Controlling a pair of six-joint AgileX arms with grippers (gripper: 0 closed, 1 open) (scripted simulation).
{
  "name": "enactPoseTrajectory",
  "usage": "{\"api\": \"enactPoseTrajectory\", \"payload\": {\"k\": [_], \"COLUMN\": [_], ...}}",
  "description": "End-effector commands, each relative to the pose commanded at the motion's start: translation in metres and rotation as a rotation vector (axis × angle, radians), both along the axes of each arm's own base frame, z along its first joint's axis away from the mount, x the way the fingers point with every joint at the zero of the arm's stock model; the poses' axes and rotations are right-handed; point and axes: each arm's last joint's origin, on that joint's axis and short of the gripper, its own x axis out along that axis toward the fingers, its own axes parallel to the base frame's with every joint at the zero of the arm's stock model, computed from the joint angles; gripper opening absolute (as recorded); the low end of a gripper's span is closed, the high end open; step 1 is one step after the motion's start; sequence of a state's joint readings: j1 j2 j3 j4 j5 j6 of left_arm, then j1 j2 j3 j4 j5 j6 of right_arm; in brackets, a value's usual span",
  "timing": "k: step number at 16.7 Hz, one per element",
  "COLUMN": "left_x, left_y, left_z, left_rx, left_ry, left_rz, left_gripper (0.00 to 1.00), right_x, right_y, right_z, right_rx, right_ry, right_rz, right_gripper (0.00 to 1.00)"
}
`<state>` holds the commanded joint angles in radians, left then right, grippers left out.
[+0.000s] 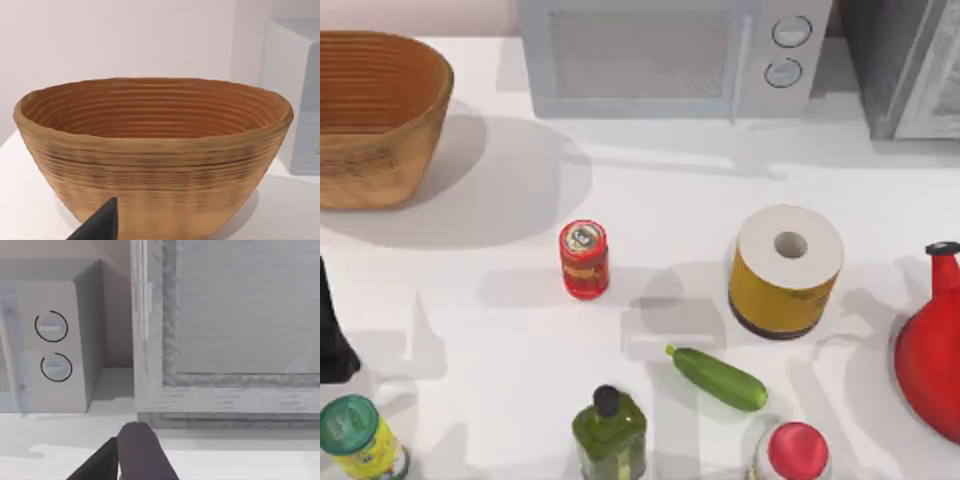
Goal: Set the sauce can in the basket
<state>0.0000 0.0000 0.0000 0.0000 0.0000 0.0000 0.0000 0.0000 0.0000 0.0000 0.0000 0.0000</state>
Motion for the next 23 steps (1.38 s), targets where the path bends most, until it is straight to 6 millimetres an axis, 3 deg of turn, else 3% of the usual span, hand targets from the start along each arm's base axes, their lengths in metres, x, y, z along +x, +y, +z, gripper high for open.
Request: {"api": "enactPoseTrajectory", "payload": {"k": [4,9,12,14,16,19,23], "left_x": [0.0,0.012,0.043,0.077,0.119,0.172,0.213], "left_y": [-0.001,-0.008,-0.013,-0.017,-0.021,-0.028,-0.04], "left_z": [0.006,0.053,0.078,0.08,0.067,0.027,-0.028], "left_rx": [0.029,0.246,0.409,0.485,0.523,0.515,0.447], "left_ry": [0.016,0.105,0.194,0.277,0.368,0.458,0.479], "left_rz": [-0.032,-0.253,-0.453,-0.605,-0.765,-0.998,-1.24], "left_gripper": [1.0,1.0,1.0,1.0,1.0,1.0,1.0], "right_x": [0.0,0.0,0.0,0.0,0.0,0.0,0.0], "right_y": [0.0,0.0,0.0,0.0,0.0,0.0,0.0], "right_z": [0.0,0.0,0.0,0.0,0.0,0.0,0.0], "right_rx": [0.0,0.0,0.0,0.0,0.0,0.0,0.0], "right_ry": [0.0,0.0,0.0,0.0,0.0,0.0,0.0], "right_rz": [0.0,0.0,0.0,0.0,0.0,0.0,0.0], "right_gripper": [1.0,1.0,1.0,1.0,1.0,1.0,1.0]}}
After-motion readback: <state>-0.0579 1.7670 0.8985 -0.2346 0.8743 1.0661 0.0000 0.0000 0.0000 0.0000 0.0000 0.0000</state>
